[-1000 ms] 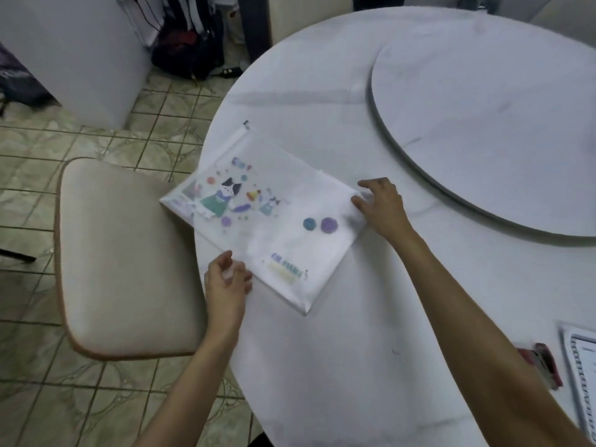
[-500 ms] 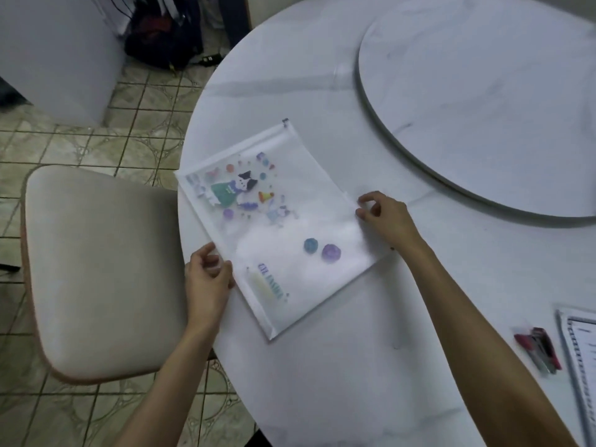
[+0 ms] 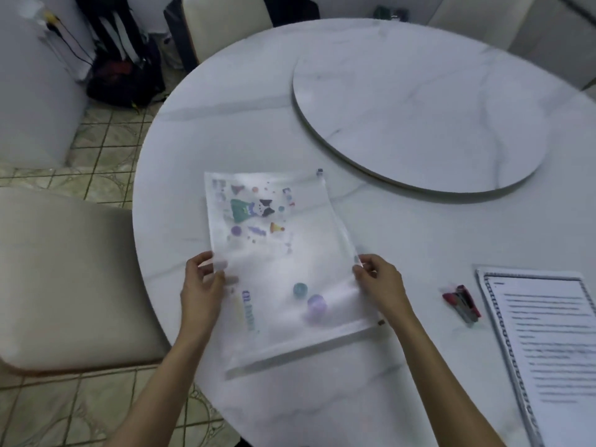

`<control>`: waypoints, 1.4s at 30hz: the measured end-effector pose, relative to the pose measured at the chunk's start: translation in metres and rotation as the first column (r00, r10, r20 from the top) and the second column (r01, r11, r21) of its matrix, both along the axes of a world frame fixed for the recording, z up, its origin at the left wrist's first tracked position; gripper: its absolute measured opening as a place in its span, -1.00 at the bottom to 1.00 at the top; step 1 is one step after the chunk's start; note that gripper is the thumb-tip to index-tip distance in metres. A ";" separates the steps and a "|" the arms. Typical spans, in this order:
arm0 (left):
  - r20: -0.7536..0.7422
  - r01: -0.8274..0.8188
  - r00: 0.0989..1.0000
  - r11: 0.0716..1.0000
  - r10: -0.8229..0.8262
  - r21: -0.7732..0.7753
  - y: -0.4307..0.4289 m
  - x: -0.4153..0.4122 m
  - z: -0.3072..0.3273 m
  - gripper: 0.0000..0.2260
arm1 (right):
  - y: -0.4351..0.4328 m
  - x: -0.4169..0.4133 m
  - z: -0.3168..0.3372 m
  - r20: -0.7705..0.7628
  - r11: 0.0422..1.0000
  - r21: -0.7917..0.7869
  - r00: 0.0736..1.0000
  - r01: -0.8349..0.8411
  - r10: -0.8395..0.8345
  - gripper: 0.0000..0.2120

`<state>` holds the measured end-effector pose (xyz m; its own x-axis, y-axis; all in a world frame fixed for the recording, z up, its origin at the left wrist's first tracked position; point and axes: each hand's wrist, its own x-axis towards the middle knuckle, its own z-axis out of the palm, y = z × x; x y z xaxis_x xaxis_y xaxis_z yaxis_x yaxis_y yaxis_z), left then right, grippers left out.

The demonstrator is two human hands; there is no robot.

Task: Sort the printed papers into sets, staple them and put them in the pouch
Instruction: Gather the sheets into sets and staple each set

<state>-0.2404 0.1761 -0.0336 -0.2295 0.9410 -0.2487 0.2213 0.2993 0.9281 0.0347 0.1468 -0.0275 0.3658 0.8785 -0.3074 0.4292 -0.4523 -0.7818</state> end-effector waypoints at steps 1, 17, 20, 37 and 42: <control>0.024 0.014 1.000 1.000 -0.014 0.017 -0.004 0.008 0.001 -0.72 | -0.012 0.004 0.000 -0.005 1.000 0.021 1.000 0.022 -0.022 -0.86; -0.121 0.122 0.985 0.993 -0.121 0.000 -0.090 0.110 -0.002 -0.69 | -0.161 0.080 -0.008 -0.026 0.990 0.073 0.993 0.120 -0.118 -0.92; -0.208 0.121 0.970 0.991 -0.129 -0.051 -0.101 0.116 -0.004 -0.65 | -0.168 0.092 -0.014 0.041 0.996 0.058 0.997 0.068 -0.071 -0.94; -0.412 0.100 0.904 0.994 -0.111 -0.048 -0.098 0.135 0.001 -0.61 | -0.096 0.159 -0.026 0.456 0.982 0.152 0.890 -0.110 0.029 -0.70; -0.471 0.102 0.872 0.991 -0.132 -0.089 -0.103 0.148 0.002 -0.58 | -0.085 0.172 -0.025 0.380 0.979 0.155 0.923 -0.133 0.065 -0.75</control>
<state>-0.0920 0.0731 -0.0313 -0.2234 0.9552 -0.1941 0.6672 0.2950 0.6839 0.2072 0.0622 -0.0529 0.3320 0.9433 -0.0050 0.7393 -0.2635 -0.6197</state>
